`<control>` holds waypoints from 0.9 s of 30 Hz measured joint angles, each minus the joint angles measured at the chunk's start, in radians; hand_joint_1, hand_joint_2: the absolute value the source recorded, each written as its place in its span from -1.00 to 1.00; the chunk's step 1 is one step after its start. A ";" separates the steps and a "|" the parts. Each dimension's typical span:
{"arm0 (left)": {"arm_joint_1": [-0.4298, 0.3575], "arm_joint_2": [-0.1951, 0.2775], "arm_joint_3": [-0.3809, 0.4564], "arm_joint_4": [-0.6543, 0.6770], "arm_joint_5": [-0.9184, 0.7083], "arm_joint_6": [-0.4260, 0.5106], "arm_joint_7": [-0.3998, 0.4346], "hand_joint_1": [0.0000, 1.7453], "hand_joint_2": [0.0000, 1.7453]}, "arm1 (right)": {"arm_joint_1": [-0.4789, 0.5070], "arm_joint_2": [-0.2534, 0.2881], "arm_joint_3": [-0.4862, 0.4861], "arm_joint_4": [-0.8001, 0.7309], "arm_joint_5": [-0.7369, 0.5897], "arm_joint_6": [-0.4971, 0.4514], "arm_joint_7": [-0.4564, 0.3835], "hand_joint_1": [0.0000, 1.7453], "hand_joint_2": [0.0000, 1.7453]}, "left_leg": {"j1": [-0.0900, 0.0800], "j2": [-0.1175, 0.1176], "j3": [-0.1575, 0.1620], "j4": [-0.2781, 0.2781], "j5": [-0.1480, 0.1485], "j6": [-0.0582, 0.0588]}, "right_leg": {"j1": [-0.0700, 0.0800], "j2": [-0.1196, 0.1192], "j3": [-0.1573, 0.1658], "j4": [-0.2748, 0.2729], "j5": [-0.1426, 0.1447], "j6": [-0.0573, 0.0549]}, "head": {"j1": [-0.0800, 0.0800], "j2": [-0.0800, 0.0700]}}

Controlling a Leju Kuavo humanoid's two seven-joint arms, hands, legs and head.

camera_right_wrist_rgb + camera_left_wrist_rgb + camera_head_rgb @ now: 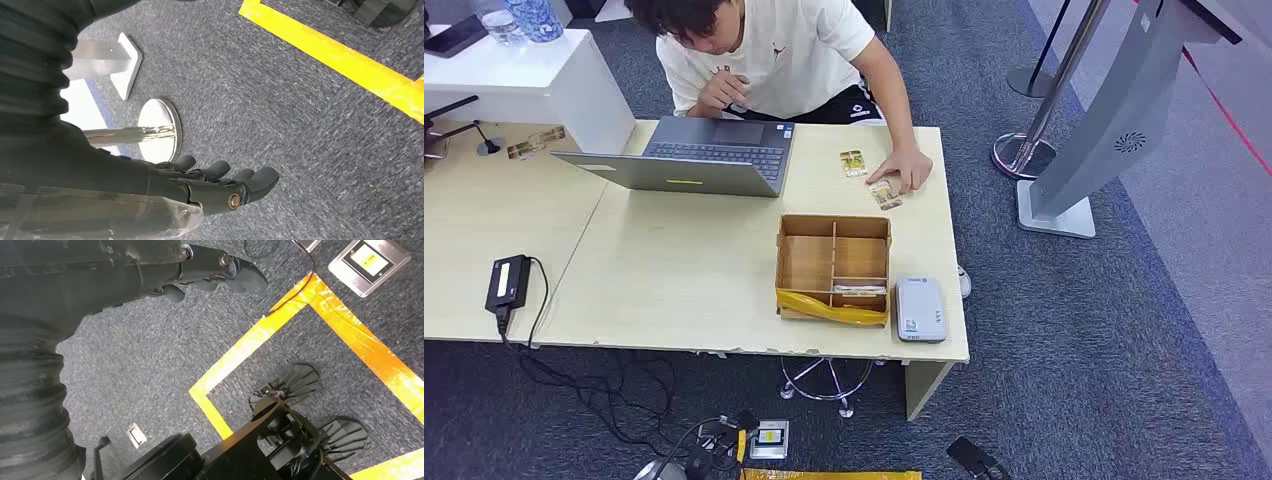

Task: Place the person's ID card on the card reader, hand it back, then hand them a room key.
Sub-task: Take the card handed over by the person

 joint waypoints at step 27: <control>0.016 0.011 0.025 0.001 -0.001 0.007 -0.032 -1.00 1.00 | 0.003 -0.179 -0.184 0.002 -0.373 -0.350 -0.193 -1.00 1.00 | -0.001 0.000 -0.001 0.000 0.000 0.000 | -0.001 0.000 0.000 0.000 0.000 0.000 | 0.000 0.000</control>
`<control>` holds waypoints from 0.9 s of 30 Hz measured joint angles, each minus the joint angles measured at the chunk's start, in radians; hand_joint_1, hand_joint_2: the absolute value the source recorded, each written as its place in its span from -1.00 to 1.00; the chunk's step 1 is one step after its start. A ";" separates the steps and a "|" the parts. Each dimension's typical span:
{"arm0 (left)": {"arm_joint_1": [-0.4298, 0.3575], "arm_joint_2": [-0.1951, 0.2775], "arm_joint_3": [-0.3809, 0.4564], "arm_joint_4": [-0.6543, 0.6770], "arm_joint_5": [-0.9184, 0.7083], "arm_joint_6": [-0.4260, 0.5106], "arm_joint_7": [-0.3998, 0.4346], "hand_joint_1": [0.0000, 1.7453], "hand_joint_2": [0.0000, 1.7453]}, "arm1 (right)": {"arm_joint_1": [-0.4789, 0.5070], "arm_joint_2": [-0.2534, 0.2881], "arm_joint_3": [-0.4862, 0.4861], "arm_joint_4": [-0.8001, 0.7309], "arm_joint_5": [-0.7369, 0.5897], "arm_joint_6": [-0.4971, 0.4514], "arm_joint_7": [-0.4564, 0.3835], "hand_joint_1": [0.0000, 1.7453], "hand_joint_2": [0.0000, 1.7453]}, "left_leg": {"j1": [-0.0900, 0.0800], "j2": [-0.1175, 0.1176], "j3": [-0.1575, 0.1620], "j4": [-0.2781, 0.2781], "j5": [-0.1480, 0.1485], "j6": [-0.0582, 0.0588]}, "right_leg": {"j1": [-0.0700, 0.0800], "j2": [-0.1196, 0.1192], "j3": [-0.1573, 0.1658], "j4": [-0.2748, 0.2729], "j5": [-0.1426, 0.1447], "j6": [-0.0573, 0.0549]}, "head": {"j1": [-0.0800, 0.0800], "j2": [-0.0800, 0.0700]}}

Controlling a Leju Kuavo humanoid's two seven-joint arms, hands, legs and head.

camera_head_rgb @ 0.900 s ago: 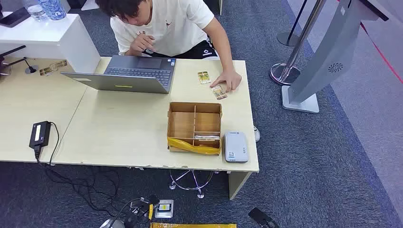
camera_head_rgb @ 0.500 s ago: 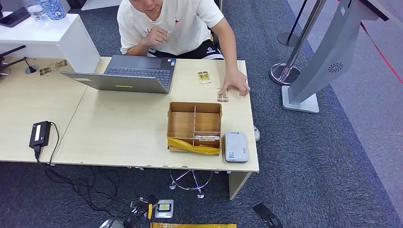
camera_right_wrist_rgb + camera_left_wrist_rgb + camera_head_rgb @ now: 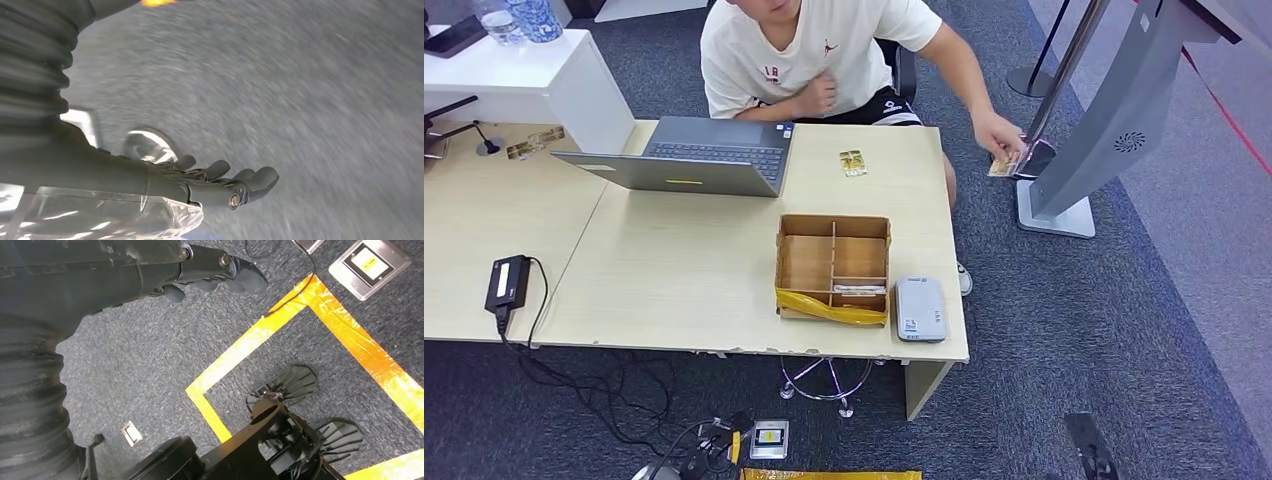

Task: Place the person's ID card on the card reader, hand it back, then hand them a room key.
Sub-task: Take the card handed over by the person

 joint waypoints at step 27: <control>0.005 0.008 0.008 0.002 -0.040 0.026 -0.111 -1.00 1.00 | -0.438 -0.003 -0.098 -0.772 0.649 0.111 -0.247 -1.00 1.00 | 0.001 -0.011 -0.005 0.000 0.006 -0.004 | 0.001 -0.009 -0.004 0.007 0.001 -0.002 | 0.000 0.000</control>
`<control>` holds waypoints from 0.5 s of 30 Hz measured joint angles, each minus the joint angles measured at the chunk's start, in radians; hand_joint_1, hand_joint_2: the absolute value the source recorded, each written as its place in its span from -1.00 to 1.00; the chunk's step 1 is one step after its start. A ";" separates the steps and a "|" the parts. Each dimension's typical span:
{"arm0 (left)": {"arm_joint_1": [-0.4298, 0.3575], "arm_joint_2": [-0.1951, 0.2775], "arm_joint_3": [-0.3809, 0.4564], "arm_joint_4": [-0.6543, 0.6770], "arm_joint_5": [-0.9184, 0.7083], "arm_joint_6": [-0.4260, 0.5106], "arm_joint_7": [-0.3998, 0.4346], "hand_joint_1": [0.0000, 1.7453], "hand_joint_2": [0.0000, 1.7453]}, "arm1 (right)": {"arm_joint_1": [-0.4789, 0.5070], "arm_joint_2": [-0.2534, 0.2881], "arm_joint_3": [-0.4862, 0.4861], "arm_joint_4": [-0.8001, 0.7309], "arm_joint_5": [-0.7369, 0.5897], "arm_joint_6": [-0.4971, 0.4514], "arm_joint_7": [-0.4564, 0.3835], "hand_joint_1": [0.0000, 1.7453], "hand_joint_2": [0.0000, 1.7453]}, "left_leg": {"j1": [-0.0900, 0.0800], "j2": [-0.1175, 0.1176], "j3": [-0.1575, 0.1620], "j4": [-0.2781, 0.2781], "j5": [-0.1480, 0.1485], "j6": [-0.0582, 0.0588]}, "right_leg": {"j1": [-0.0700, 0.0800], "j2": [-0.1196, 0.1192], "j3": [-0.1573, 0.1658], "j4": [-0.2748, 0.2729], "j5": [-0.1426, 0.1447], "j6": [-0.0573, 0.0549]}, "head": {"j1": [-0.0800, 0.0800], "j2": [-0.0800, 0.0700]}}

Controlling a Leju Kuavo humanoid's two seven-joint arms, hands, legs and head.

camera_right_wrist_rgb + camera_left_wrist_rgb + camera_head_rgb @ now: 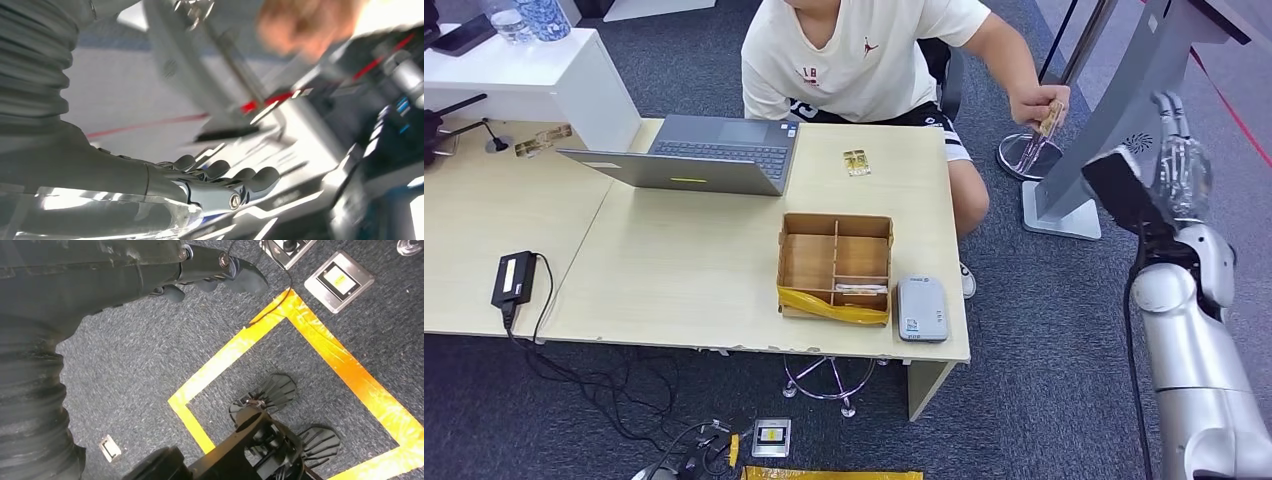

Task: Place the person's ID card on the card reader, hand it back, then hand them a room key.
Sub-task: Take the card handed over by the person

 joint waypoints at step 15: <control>-0.010 -0.013 0.014 0.000 -0.004 0.019 0.021 -1.00 1.00 | -0.061 0.220 0.228 -0.007 0.074 0.210 0.051 -1.00 1.00 | 0.000 0.001 0.000 0.000 0.000 -0.001 | 0.000 0.002 -0.002 0.001 -0.001 -0.001 | 0.000 0.000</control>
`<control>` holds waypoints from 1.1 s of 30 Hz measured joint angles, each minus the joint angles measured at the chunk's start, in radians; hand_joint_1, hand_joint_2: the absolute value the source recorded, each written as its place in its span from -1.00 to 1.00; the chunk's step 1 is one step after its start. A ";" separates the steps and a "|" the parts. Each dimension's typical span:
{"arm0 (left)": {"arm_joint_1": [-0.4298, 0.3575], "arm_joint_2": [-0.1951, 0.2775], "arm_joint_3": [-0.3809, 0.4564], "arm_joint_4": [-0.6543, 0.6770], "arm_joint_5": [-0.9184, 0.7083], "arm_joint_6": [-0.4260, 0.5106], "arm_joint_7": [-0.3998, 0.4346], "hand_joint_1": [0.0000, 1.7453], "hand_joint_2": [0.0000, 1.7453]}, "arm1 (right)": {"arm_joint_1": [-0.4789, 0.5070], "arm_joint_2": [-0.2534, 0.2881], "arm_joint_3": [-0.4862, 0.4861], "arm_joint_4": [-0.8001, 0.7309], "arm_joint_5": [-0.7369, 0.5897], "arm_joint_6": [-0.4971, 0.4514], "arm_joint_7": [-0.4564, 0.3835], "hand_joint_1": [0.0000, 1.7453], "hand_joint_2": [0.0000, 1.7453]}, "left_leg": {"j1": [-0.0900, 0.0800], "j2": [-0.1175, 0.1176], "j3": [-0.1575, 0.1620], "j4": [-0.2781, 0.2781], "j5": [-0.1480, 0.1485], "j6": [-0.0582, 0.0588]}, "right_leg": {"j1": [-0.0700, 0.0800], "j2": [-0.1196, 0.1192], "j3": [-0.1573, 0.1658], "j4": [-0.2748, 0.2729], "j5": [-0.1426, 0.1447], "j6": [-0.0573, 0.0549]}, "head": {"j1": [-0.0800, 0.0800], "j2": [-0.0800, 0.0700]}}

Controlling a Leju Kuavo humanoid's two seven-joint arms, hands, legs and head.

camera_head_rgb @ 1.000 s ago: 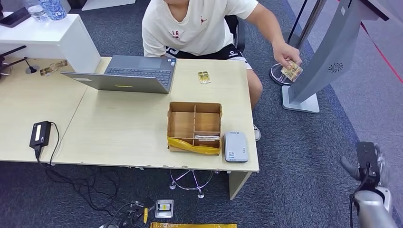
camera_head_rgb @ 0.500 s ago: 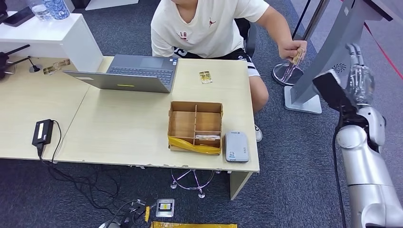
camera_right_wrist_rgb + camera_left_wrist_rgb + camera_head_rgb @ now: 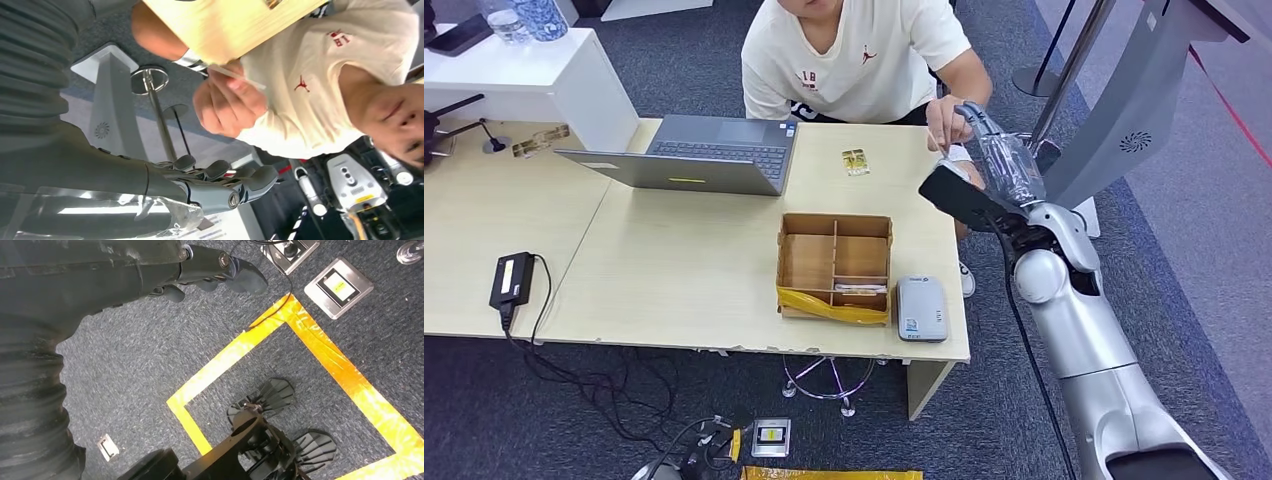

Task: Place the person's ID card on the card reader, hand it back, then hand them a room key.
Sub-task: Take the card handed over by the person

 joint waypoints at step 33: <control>-0.006 0.000 0.002 0.000 -0.030 -0.001 0.017 -1.00 1.00 | -0.003 0.019 0.020 0.064 -0.002 -0.059 0.063 0.90 1.00 | 0.000 0.004 0.000 0.000 0.000 0.000 | 0.000 0.003 -0.002 0.000 0.000 0.000 | 0.000 0.000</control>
